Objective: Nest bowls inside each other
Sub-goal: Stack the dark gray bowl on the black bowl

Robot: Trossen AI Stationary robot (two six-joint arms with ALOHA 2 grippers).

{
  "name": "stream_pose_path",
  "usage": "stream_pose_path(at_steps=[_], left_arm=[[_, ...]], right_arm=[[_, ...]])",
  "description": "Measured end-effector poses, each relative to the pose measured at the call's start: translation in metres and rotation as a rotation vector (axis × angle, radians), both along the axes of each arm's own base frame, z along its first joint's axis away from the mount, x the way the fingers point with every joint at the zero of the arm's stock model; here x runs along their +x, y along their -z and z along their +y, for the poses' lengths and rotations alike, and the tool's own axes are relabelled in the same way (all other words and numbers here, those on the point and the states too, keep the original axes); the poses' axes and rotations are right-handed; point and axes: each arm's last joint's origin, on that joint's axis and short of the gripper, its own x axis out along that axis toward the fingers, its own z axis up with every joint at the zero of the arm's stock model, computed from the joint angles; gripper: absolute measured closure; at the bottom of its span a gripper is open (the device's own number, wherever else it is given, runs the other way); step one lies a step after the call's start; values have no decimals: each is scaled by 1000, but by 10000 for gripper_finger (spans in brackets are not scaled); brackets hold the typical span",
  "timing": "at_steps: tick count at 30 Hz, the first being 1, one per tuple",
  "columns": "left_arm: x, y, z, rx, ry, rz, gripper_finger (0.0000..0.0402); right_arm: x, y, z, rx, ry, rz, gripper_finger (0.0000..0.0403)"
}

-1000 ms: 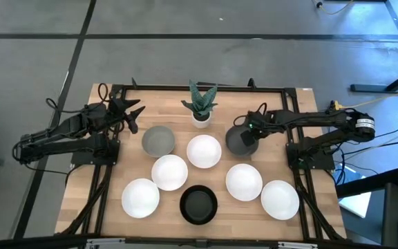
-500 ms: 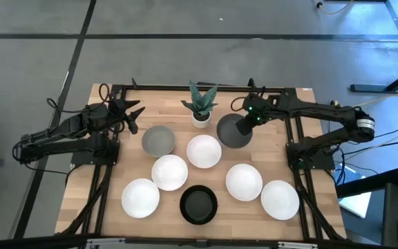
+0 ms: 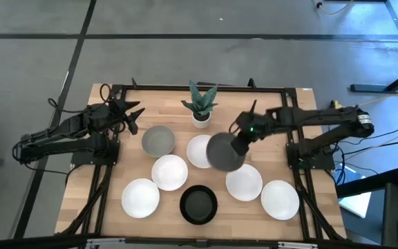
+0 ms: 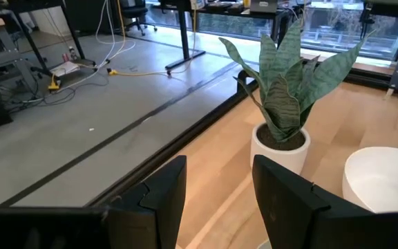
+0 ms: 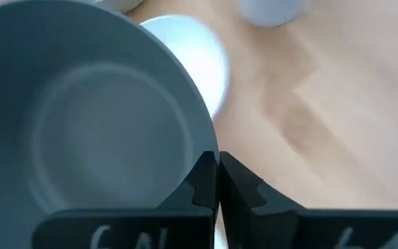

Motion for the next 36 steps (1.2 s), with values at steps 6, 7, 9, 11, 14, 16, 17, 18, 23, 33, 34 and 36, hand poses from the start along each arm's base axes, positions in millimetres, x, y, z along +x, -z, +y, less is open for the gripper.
stream_pose_path(at_steps=[6,7,9,11,14,16,17,18,23,33,34,36], left_arm=[[0,0,0,0,0,0,240],[0,0,0,0,0,0,240],[0,0,0,0,0,0,240],[0,0,0,0,0,-1,240],[0,0,0,0,0,0,240],[0,0,0,0,0,0,240],[0,0,0,-1,0,-1,240],[0,0,0,-3,-1,-3,240],[0,0,0,-22,-8,-19,240],[0,1,0,-27,-9,-14,240],[0,2,0,-29,-9,-5,240],[-1,3,0,-35,-9,12,240]], right_arm=[[35,21,38,34,-100,-67,397],[40,25,43,38,-113,-74,397],[50,32,53,56,-145,-71,397],[59,35,63,66,-170,-64,397],[73,37,79,87,-233,-44,397],[85,35,91,94,-296,-47,397],[90,34,96,93,-323,-47,397],[94,33,101,89,-342,-41,397],[108,41,122,72,-393,19,397],[121,76,137,86,-374,83,397],[123,78,137,88,-375,74,397],[127,82,138,92,-371,61,397]])
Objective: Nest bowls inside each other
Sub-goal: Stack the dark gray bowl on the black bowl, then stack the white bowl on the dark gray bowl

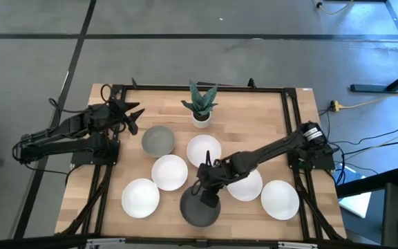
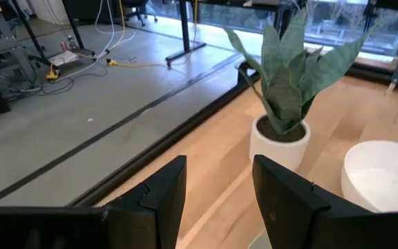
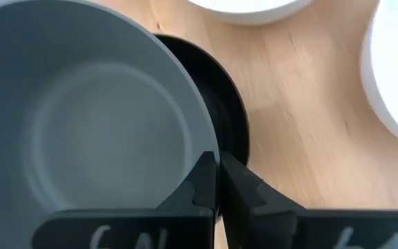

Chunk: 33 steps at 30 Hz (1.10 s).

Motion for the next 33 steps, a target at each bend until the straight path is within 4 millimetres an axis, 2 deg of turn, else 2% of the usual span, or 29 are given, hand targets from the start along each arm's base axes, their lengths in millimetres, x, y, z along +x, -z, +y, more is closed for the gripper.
stream_pose_path(at_steps=[12,23,28,33], left_arm=[[-3,8,-1,-68,-11,57,240],[-3,9,-1,-72,-3,57,240],[-3,9,-1,-72,-3,57,240],[-3,9,-1,-72,-3,57,240]], right_arm=[[6,22,0,-19,8,56,393],[10,20,-12,-12,31,48,274],[18,5,-24,20,-38,24,239],[29,-20,-39,-65,-88,-59,231]])
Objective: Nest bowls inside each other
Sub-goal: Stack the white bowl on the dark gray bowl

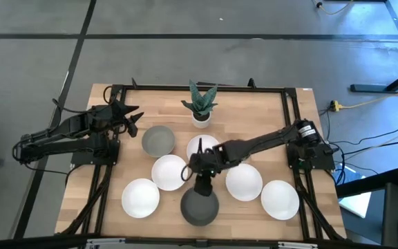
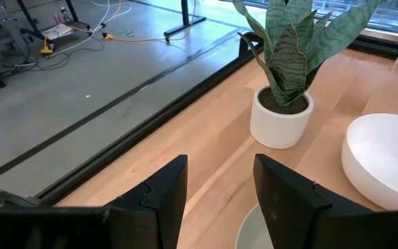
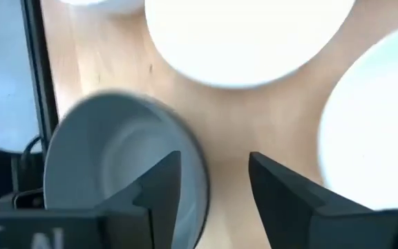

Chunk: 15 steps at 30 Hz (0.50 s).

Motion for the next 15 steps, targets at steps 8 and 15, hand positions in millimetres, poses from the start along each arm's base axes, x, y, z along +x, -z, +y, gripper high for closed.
stream_pose_path(at_steps=[8,15], left_arm=[[0,0,0,6,3,5,240],[0,0,0,8,5,7,240]], right_arm=[[3,-8,-25,-211,-30,-13,237],[-1,11,-36,-262,-97,42,238]])
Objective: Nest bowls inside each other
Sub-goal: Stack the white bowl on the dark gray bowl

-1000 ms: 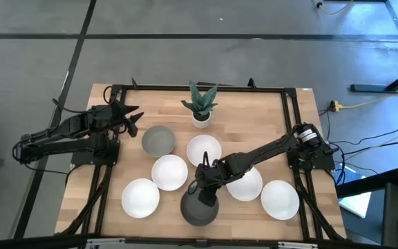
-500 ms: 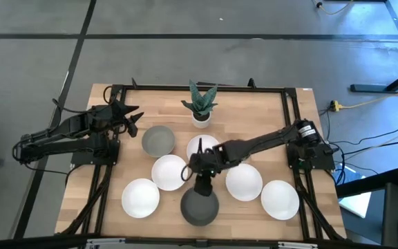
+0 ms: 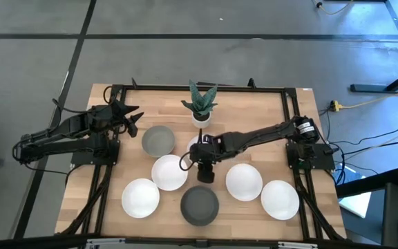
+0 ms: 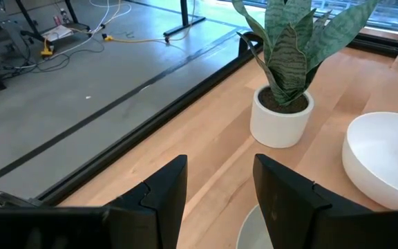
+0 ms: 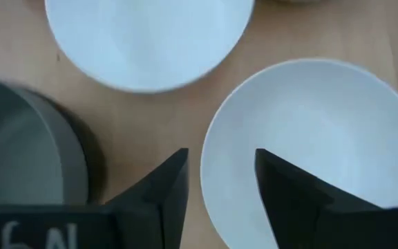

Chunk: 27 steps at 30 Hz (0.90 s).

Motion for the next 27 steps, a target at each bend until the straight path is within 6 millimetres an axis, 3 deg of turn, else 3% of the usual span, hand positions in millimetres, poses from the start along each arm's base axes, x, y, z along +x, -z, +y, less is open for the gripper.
stream_pose_path(at_steps=[9,21,27], left_arm=[[0,0,0,0,0,0,240],[0,0,0,0,-1,0,240],[0,0,0,0,0,0,240]], right_arm=[[-7,22,-1,-31,-58,52,238],[-9,23,1,42,-65,82,238],[-7,34,2,44,-70,110,238]])
